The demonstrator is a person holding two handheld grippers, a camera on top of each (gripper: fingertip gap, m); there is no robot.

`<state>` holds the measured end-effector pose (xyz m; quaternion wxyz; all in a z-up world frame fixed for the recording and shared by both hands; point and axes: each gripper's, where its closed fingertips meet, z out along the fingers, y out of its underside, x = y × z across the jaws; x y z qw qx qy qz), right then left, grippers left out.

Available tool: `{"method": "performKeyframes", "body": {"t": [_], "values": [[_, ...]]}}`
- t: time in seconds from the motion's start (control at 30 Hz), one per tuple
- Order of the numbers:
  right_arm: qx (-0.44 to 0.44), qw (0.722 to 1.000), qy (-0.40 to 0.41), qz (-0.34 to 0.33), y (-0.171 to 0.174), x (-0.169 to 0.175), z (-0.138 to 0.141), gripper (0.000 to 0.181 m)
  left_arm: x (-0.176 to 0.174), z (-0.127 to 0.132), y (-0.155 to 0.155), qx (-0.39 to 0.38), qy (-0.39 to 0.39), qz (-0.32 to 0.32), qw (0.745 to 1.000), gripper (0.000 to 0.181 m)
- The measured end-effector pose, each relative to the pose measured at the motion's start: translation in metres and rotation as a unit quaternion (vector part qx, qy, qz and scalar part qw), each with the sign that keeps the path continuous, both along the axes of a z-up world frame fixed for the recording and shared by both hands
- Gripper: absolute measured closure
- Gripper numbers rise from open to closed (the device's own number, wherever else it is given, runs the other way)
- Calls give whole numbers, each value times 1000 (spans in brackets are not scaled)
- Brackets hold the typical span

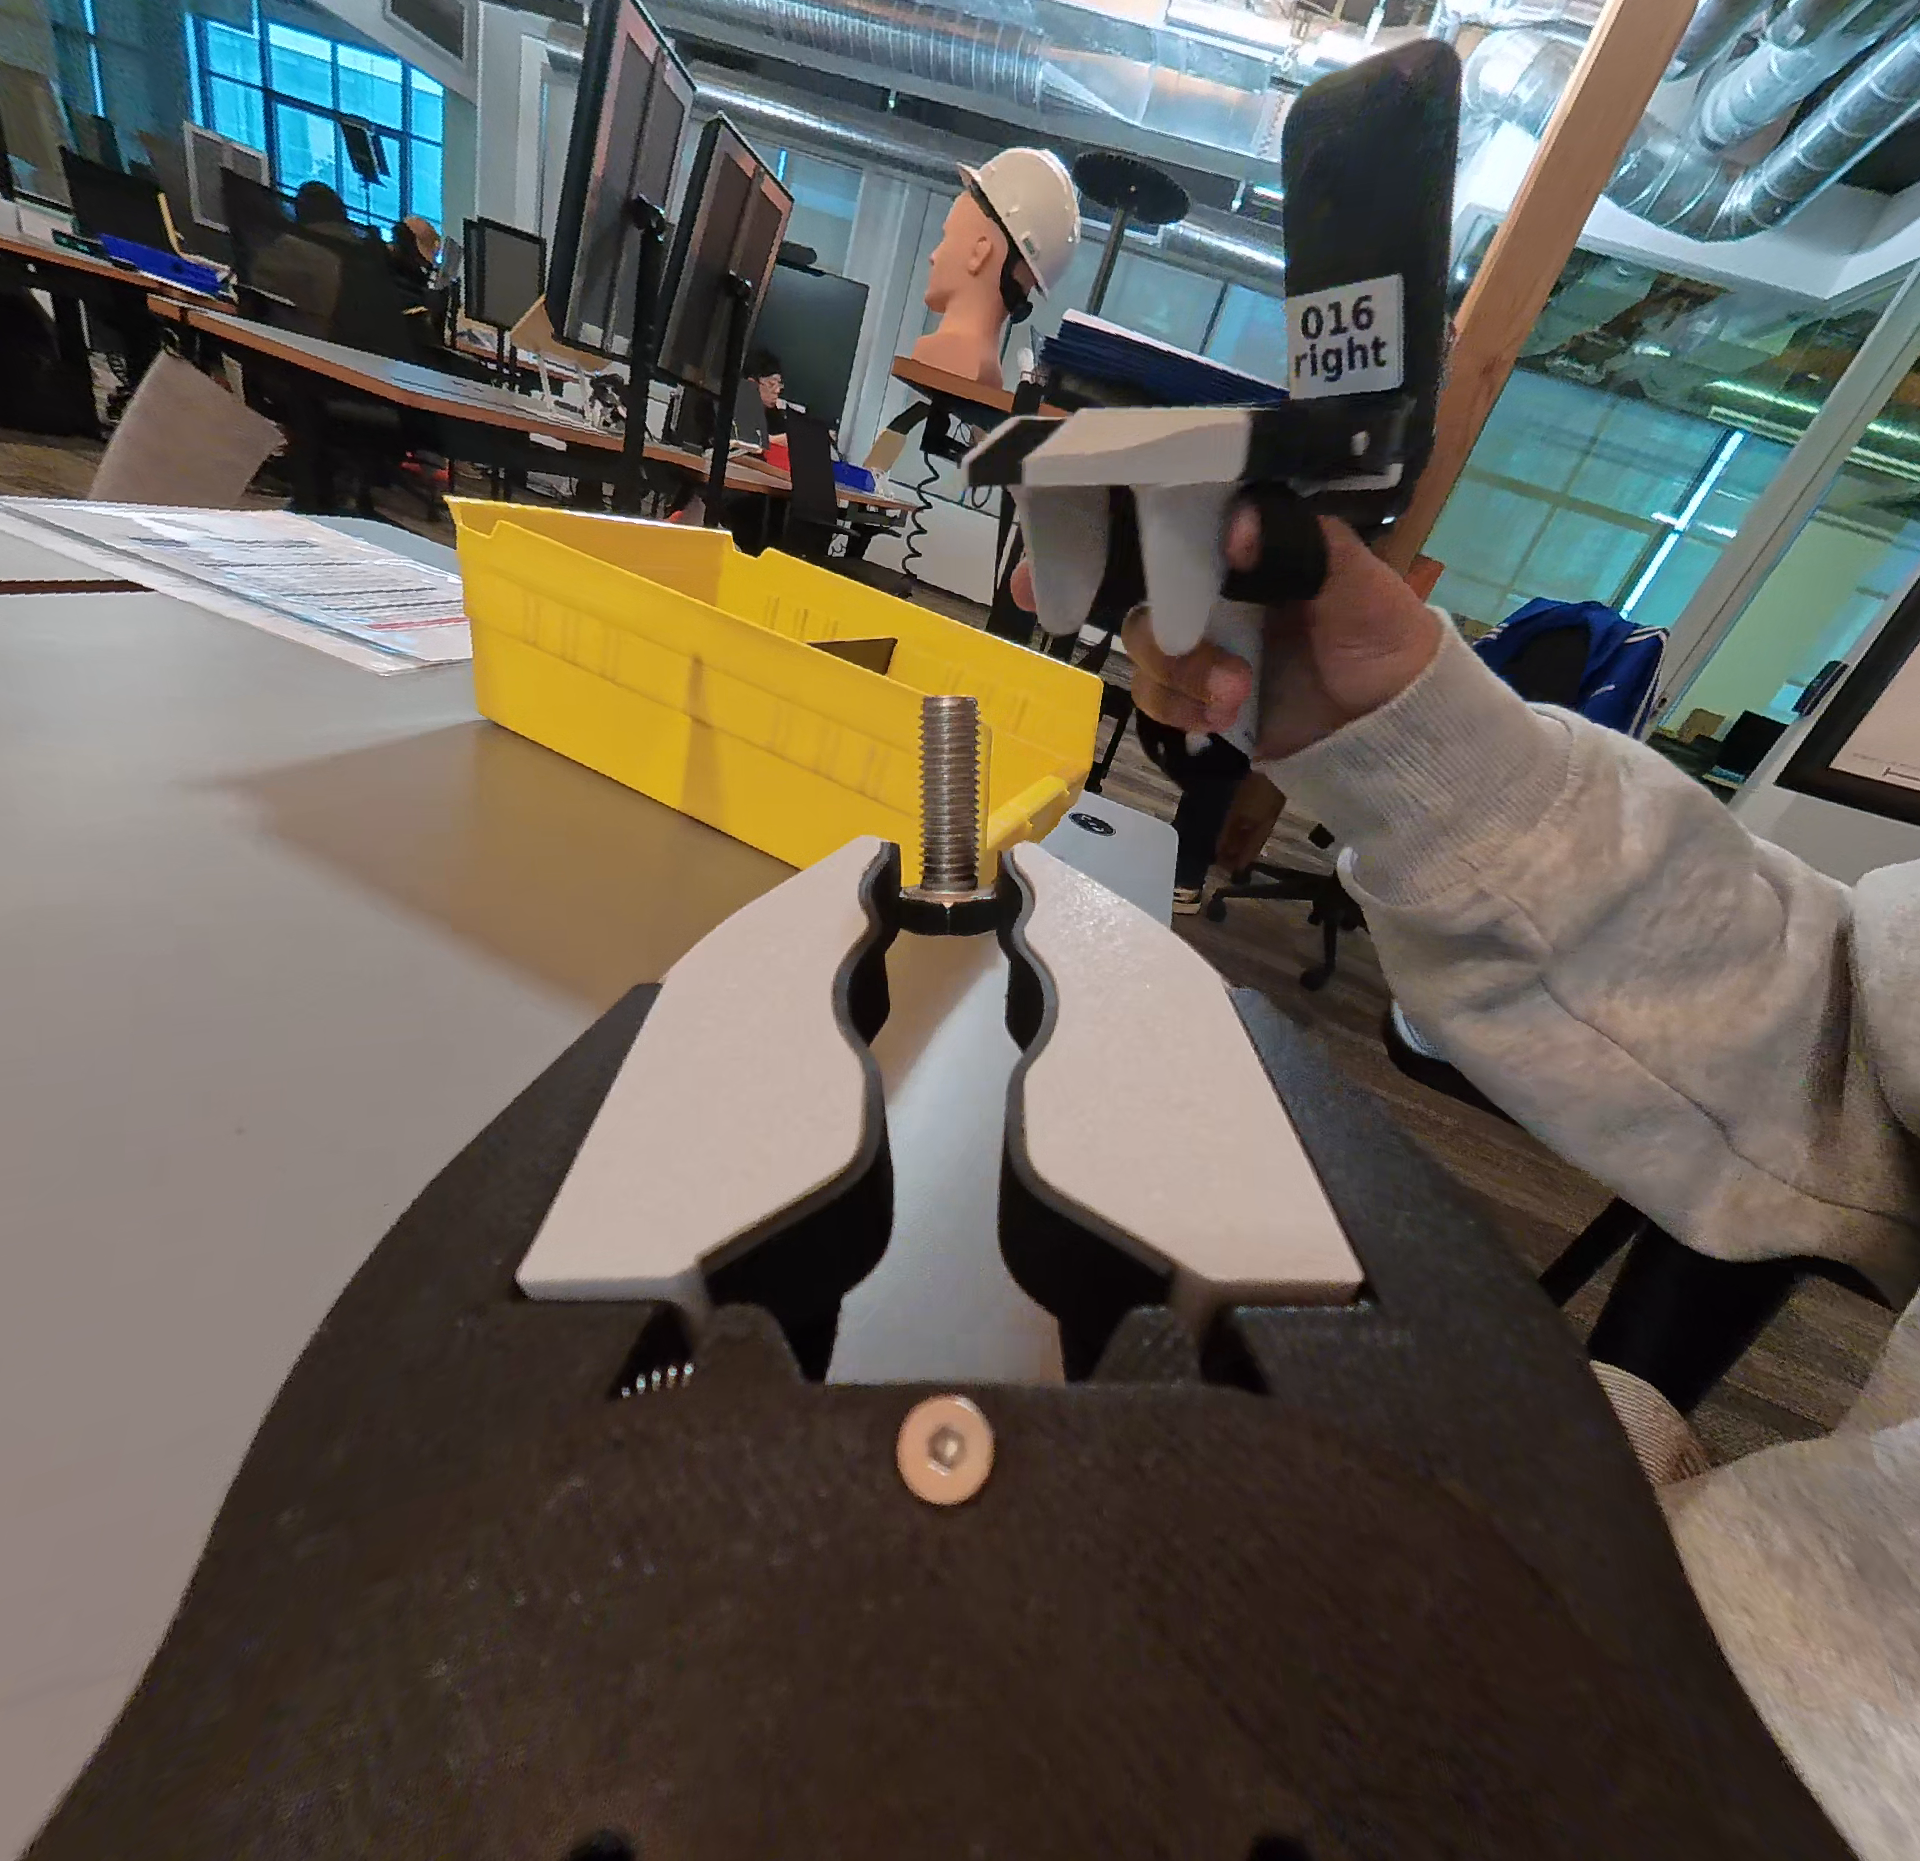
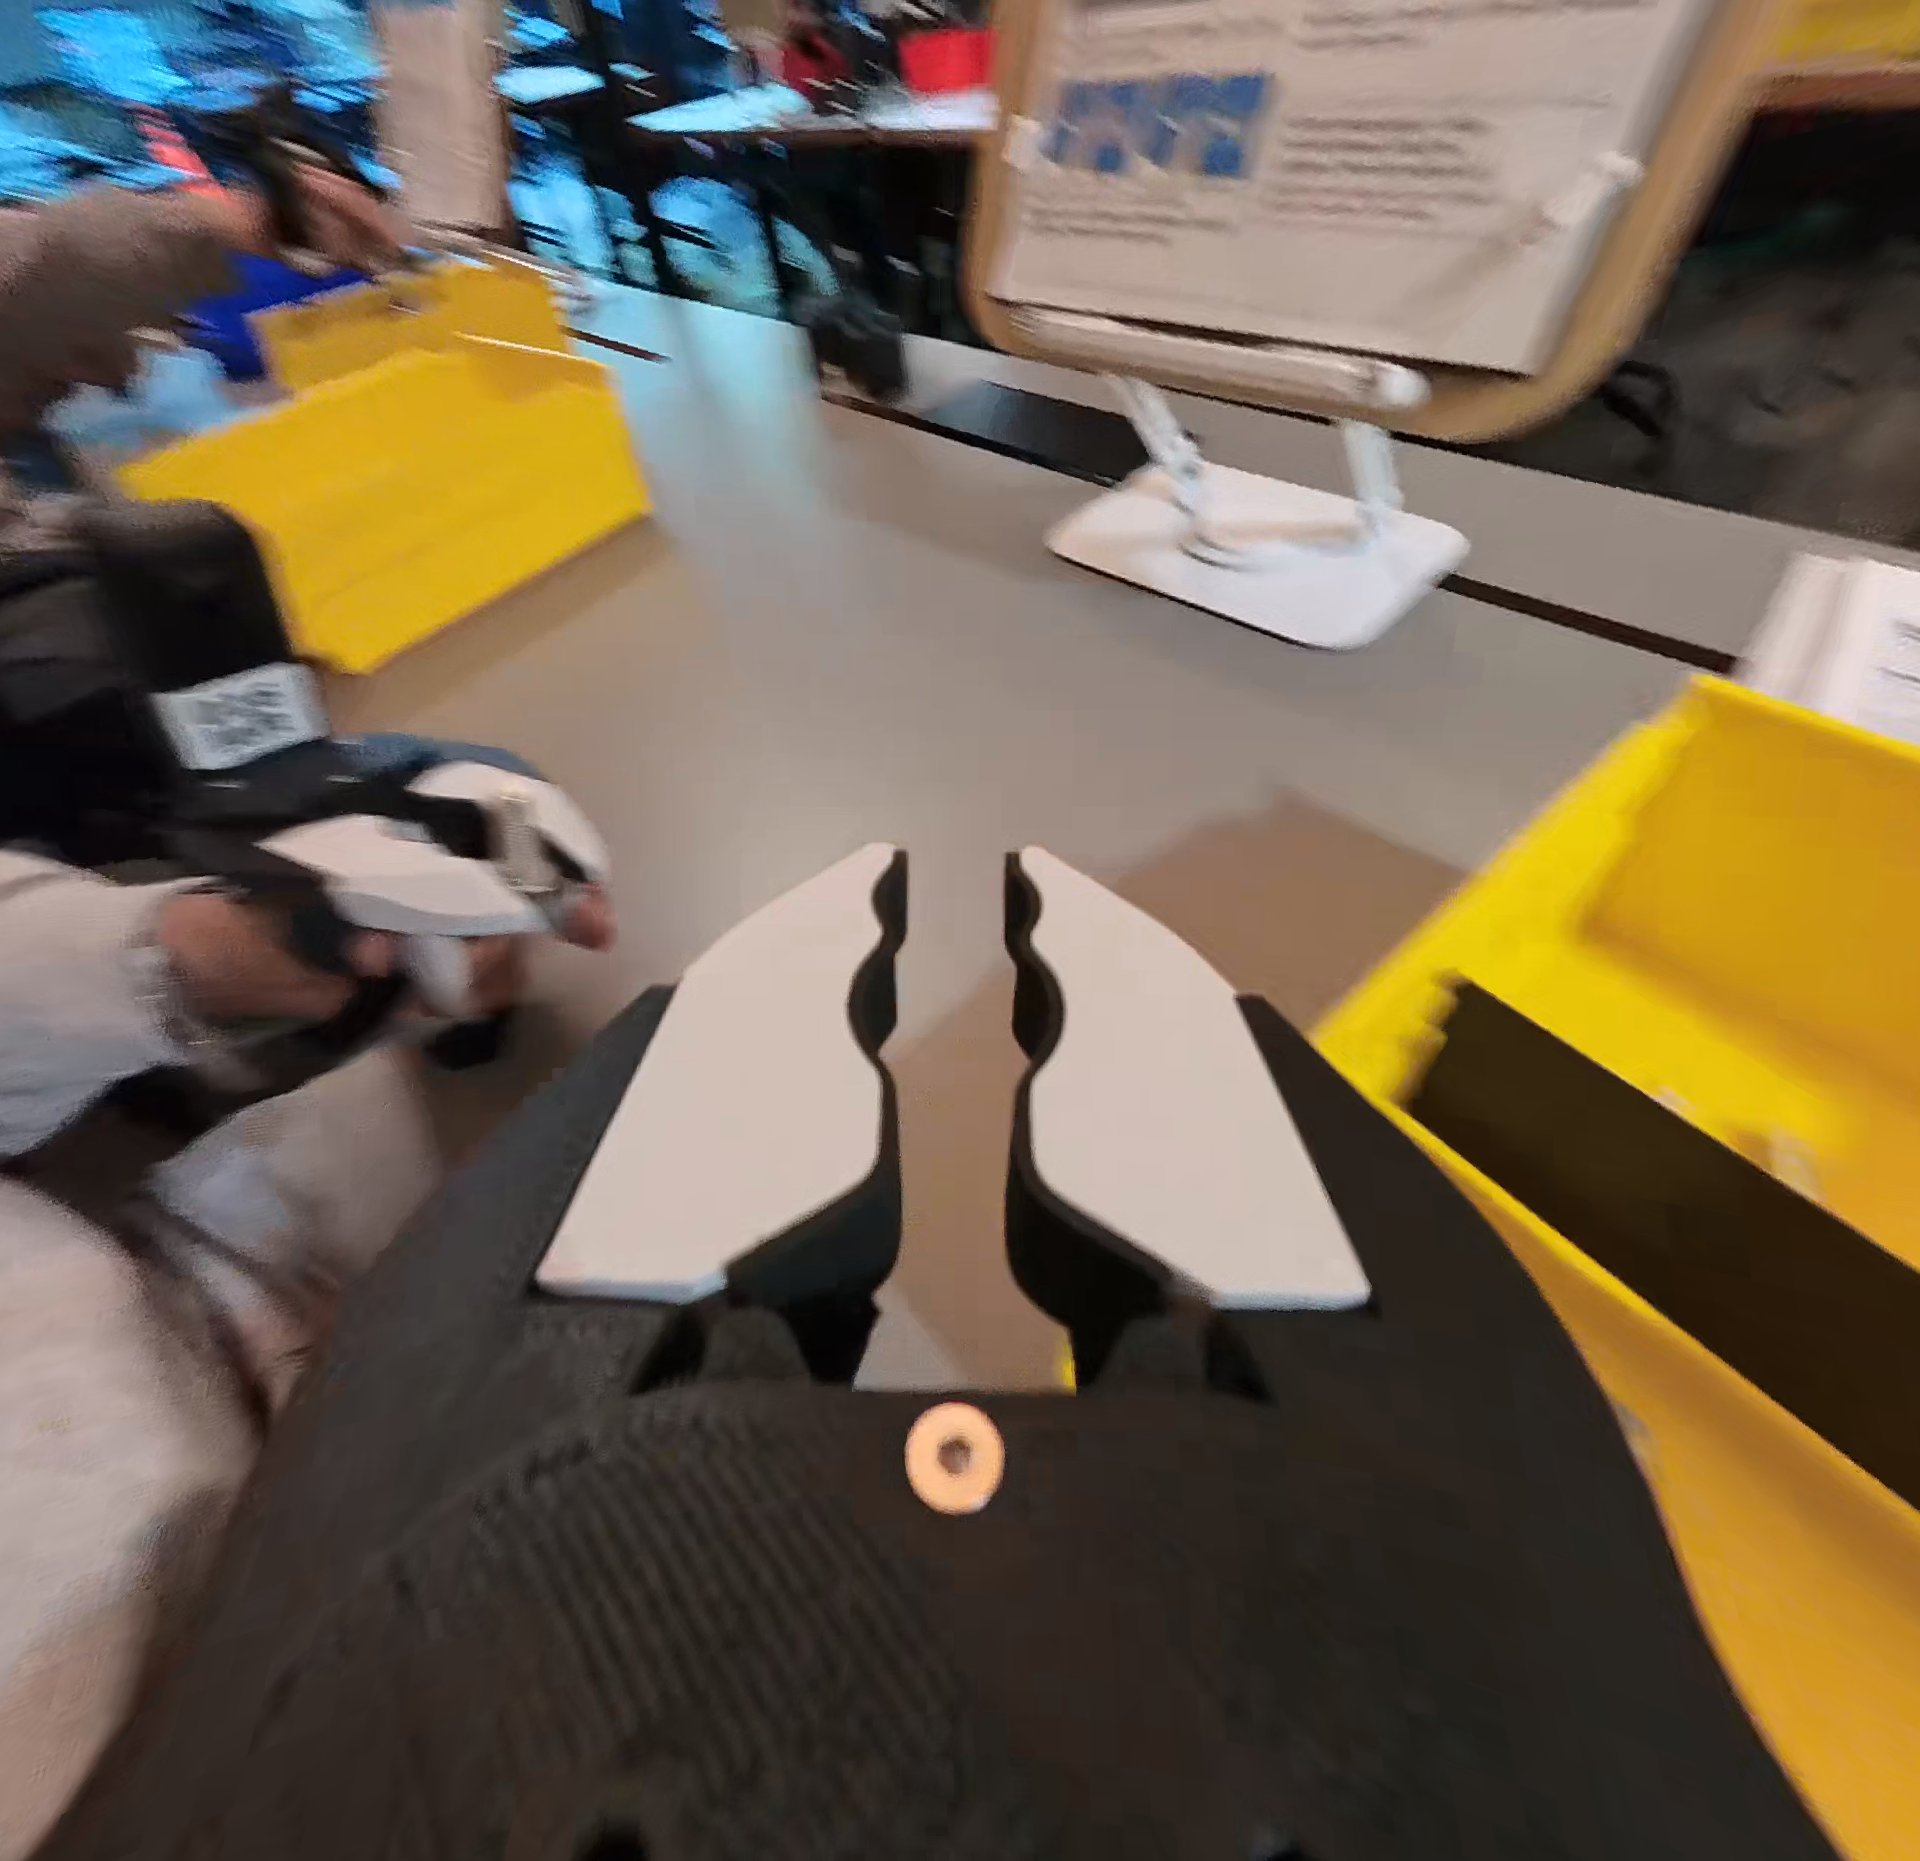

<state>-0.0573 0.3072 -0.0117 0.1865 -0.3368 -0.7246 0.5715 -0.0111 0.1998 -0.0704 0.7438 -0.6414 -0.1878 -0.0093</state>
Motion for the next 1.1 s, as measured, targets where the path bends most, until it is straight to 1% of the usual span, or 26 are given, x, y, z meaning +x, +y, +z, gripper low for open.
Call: {"method": "performKeyframes", "body": {"t": [0.07, 0.17, 0.23, 0.3, 0.33, 0.4, 0.47, 0.5, 0.7, 0.97, 1.1], "values": [[-35, 997, -5, 65, -39, 15, 3, 164, 0, 0, 0, 0, 0, 2, 1000, 164], [-76, 987, -35, 140, -89, 34, -5, 164, -1, 1, -1, 1, 2, 4, 1000, 163], [-84, 980, -57, 168, -112, 43, -17, 162, 0, 1, -1, 2, 2, 4, 1000, 164], [-73, 980, -66, 172, -126, 46, -29, 159, 1, 1, 0, 0, 3, 2, 1000, 164], [-65, 981, -65, 169, -129, 45, -34, 157, 2, 1, 0, -2, 6, 0, 1000, 164], [-58, 982, -63, 167, -134, 46, -40, 159, 5, 1, 3, -7, 13, -5, 1000, 164], [-65, 982, -63, 163, -135, 45, -41, 169, 6, 1, 3, -7, 17, -4, 1000, 163], [-69, 982, -63, 164, -136, 45, -41, 171, 6, 2, 3, -5, 17, -5, 1000, 164], [-72, 982, -58, 164, -135, 46, -40, 171, 6, 1, 4, -5, 10, -7, 1000, 163], [-90, 979, -69, 169, -136, 45, -45, 171, 5, -1, 3, -4, 0, -8, 1000, 163], [-92, 979, -59, 172, -138, 46, -49, 171, 4, -2, 2, -3, -11, -13, 1000, 164]]}}
